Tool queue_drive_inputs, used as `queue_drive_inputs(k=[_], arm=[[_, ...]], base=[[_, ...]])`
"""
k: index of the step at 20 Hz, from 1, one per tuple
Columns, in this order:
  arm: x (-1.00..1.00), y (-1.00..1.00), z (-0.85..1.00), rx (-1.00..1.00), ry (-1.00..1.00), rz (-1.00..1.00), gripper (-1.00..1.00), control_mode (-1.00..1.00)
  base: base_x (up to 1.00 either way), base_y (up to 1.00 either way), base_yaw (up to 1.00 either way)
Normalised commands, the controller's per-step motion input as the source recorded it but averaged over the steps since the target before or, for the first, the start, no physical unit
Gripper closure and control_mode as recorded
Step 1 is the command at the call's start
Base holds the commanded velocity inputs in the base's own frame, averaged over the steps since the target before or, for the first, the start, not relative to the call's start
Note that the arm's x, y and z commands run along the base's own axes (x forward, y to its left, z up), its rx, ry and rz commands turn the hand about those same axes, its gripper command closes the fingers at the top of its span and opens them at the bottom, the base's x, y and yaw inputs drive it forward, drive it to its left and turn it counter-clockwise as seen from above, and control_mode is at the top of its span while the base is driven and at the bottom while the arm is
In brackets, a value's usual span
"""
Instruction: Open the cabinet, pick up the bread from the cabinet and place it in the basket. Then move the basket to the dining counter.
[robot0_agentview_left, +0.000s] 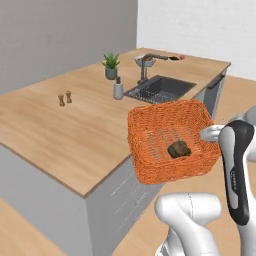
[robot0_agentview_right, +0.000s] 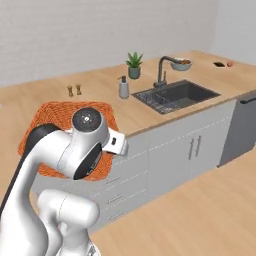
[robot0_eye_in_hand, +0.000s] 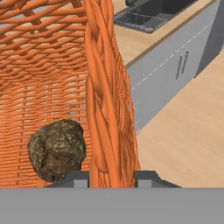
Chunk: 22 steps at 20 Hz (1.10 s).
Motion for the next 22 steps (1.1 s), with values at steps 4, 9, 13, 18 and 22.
queue_drive_inputs(k=[4, 9, 13, 18, 22], arm=[[0.00, 0.00, 0.00, 0.00, 0.00, 0.00, 1.00, 1.00], [0.00, 0.00, 0.00, 0.00, 0.00, 0.00, 1.00, 1.00], [0.00, 0.00, 0.00, 0.00, 0.00, 0.00, 1.00, 1.00], [0.00, 0.00, 0.00, 0.00, 0.00, 0.00, 1.00, 1.00], [0.00, 0.00, 0.00, 0.00, 0.00, 0.00, 1.00, 1.00]], base=[[0.95, -0.43, 0.38], [0.98, -0.01, 0.28], [0.35, -0.03, 0.35], [-0.01, -0.02, 0.42], [0.14, 0.00, 0.44]])
